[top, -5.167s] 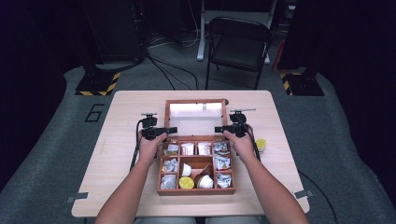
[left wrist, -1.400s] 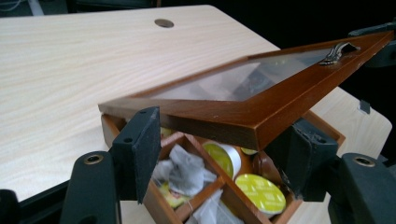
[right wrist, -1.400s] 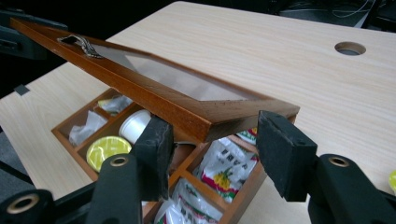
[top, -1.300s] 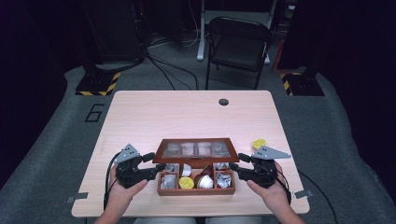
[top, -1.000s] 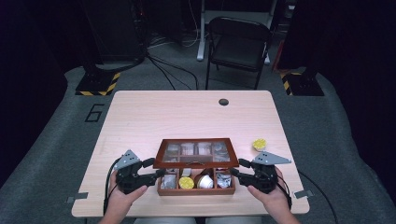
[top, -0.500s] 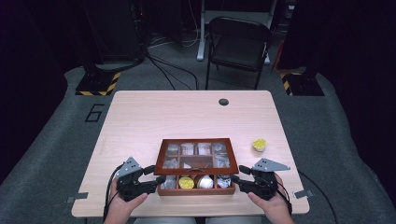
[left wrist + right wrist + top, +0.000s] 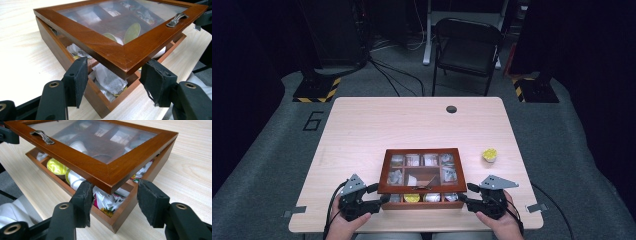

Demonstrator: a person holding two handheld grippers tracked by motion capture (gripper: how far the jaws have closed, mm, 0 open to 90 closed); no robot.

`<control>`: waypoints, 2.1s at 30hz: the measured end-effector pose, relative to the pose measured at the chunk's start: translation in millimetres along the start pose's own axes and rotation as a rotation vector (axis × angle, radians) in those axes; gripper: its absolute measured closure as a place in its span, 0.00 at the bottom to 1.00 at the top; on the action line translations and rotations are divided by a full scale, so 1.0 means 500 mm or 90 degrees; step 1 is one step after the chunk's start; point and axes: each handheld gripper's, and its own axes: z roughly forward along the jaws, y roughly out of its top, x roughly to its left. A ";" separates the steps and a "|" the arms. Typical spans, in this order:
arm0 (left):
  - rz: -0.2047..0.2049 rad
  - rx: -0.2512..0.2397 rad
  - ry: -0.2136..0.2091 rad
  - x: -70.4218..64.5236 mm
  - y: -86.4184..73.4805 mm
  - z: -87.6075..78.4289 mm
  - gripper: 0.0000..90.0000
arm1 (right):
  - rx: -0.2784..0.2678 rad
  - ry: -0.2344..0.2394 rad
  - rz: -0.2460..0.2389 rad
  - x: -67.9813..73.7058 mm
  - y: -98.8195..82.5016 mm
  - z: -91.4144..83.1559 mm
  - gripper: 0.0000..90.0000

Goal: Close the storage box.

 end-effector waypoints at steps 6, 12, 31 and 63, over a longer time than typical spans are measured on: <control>0.009 0.012 -0.004 -0.001 -0.005 0.004 0.43 | 0.011 0.002 -0.008 -0.004 -0.005 0.005 0.49; 0.027 0.033 -0.003 -0.005 -0.007 0.010 0.43 | 0.026 0.006 -0.008 -0.003 -0.013 0.009 0.49; -0.003 0.067 -0.012 -0.003 -0.023 0.011 0.43 | 0.084 0.007 -0.011 -0.006 -0.028 0.021 0.49; -0.051 0.044 -0.003 0.034 -0.015 -0.015 0.42 | 0.029 -0.013 0.050 -0.053 -0.024 -0.011 0.46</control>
